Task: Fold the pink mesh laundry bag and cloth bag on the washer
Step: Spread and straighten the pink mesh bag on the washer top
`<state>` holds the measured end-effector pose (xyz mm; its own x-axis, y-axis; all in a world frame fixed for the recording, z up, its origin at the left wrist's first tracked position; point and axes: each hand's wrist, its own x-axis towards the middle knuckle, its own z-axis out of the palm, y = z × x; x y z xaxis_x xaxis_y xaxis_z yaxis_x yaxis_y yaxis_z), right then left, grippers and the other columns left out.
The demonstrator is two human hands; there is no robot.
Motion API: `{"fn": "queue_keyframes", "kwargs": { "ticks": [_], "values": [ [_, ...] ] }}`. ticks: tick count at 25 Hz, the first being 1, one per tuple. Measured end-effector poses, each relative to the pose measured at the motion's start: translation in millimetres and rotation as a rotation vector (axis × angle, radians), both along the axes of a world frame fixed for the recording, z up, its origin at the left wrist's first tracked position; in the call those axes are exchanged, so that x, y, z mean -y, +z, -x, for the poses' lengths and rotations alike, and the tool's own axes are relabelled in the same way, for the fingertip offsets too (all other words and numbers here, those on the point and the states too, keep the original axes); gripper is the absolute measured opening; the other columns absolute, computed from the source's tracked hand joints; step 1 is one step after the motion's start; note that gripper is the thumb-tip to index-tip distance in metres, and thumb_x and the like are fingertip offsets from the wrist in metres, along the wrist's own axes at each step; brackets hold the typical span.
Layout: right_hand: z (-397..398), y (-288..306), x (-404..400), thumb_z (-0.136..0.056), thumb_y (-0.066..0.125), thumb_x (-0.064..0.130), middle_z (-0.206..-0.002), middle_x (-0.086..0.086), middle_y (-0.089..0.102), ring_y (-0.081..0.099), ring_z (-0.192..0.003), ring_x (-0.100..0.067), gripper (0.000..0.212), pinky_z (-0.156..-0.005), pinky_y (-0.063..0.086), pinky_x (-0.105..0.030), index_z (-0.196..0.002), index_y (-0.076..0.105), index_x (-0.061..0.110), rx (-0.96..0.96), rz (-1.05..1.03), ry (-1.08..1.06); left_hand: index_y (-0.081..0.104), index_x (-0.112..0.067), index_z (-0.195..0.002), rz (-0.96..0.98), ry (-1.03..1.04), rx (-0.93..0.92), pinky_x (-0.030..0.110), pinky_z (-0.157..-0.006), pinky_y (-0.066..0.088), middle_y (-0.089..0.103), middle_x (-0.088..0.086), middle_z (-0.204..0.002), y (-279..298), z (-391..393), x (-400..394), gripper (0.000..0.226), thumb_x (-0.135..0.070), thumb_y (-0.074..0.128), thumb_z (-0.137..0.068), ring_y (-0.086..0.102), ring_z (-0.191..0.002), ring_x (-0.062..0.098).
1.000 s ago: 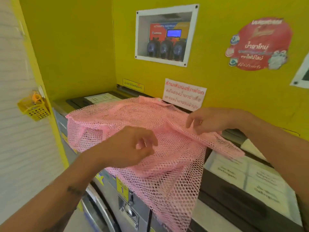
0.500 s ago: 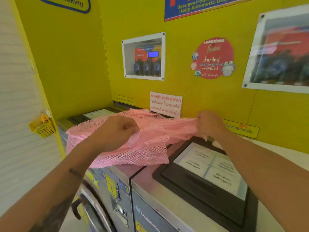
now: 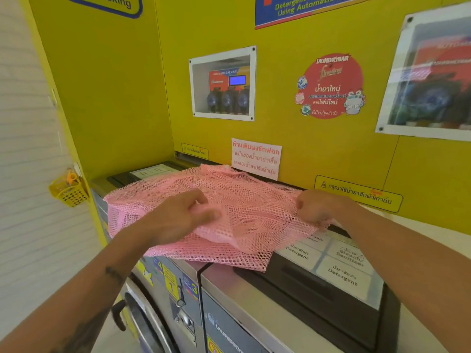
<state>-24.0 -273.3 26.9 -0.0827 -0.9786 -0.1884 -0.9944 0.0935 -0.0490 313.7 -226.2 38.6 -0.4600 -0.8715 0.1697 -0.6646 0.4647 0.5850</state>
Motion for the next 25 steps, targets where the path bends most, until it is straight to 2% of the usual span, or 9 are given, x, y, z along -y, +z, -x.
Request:
{"fn": "queue_keyframes", "kwargs": {
  "ticks": [3,5,7,10,14,18,20,22,25],
  "values": [
    [2,-11,8,-0.084,0.062,0.009,-0.087,-0.013,0.073,0.071,-0.078,-0.028,0.010,-0.065,0.060,-0.037,-0.090,0.070,0.008,-0.012,0.141,-0.090,0.053,-0.038,-0.083,-0.111,-0.082,0.341,0.033,-0.076,0.047,0.058,-0.013,-0.097,-13,6,-3,0.015,-0.052,0.057,-0.084,0.057,-0.089,0.010],
    [3,-6,18,-0.086,0.064,0.007,-0.080,-0.007,0.066,0.063,-0.071,-0.024,0.003,-0.058,0.053,-0.035,-0.089,0.063,0.009,0.012,0.491,-0.167,0.054,-0.036,-0.080,0.050,-0.025,0.394,0.038,-0.084,0.050,0.056,-0.009,-0.098,-20,9,3,0.010,-0.038,0.056,-0.089,0.056,-0.092,0.016],
    [1,11,26,-0.087,0.063,0.004,-0.086,-0.007,0.060,0.054,-0.071,-0.021,0.013,-0.053,0.041,-0.032,-0.096,0.056,0.009,0.236,0.713,-0.251,0.055,-0.031,-0.085,0.364,0.083,0.329,0.040,-0.080,0.050,0.052,-0.004,-0.092,-22,14,3,0.008,-0.032,0.052,-0.092,0.053,-0.088,0.019],
    [-8,27,27,-0.086,0.058,0.002,-0.102,-0.013,0.058,0.049,-0.077,-0.017,0.030,-0.056,0.037,-0.032,-0.115,0.051,0.008,0.573,0.535,-0.262,0.059,-0.028,-0.089,0.538,-0.046,0.105,0.033,-0.067,0.044,0.050,-0.008,-0.079,-22,37,-16,0.015,-0.039,0.050,-0.089,0.051,-0.077,0.014],
    [-29,31,2,-0.089,0.055,0.015,-0.117,-0.016,0.063,0.061,-0.097,-0.027,0.034,-0.074,0.051,-0.037,-0.121,0.059,0.006,0.132,0.178,-0.100,0.059,-0.034,-0.103,0.241,-0.194,0.348,0.036,-0.079,0.044,0.047,-0.011,-0.090,-36,78,-40,0.037,-0.063,0.055,-0.080,0.049,-0.089,0.013],
    [-44,33,-25,-0.085,0.060,0.019,-0.121,-0.007,0.052,0.051,-0.098,-0.023,0.052,-0.071,0.045,-0.033,-0.134,0.043,0.015,-0.005,0.313,0.055,0.059,-0.027,-0.092,0.196,-0.137,0.361,0.038,-0.080,0.049,0.057,-0.002,-0.096,-37,81,-18,0.008,-0.027,0.063,-0.085,0.055,-0.095,0.023],
    [-52,31,-35,-0.085,0.060,0.014,-0.129,-0.004,0.048,0.050,-0.109,-0.023,0.054,-0.080,0.048,-0.034,-0.136,0.043,0.019,0.068,0.244,0.176,0.057,-0.030,-0.085,0.174,-0.127,0.275,0.034,-0.078,0.050,0.061,-0.003,-0.091,-25,76,-13,0.016,-0.015,0.057,-0.088,0.059,-0.092,0.024],
    [-61,21,-40,-0.086,0.059,0.012,-0.132,-0.003,0.047,0.050,-0.120,-0.025,0.053,-0.088,0.049,-0.036,-0.137,0.046,0.021,0.074,0.053,0.286,0.062,-0.028,-0.099,0.130,-0.104,0.143,0.032,-0.080,0.049,0.062,-0.003,-0.098,-7,65,-9,0.025,-0.007,0.049,-0.091,0.061,-0.092,0.021],
    [-63,4,-39,-0.088,0.055,0.013,-0.134,-0.008,0.055,0.054,-0.120,-0.029,0.045,-0.097,0.049,-0.040,-0.134,0.052,0.014,0.053,-0.014,0.262,0.056,-0.027,-0.107,0.159,-0.012,0.007,0.030,-0.059,0.044,0.062,0.000,-0.088,14,50,-3,0.037,0.002,0.039,-0.091,0.057,-0.067,0.021]
  ]
}}
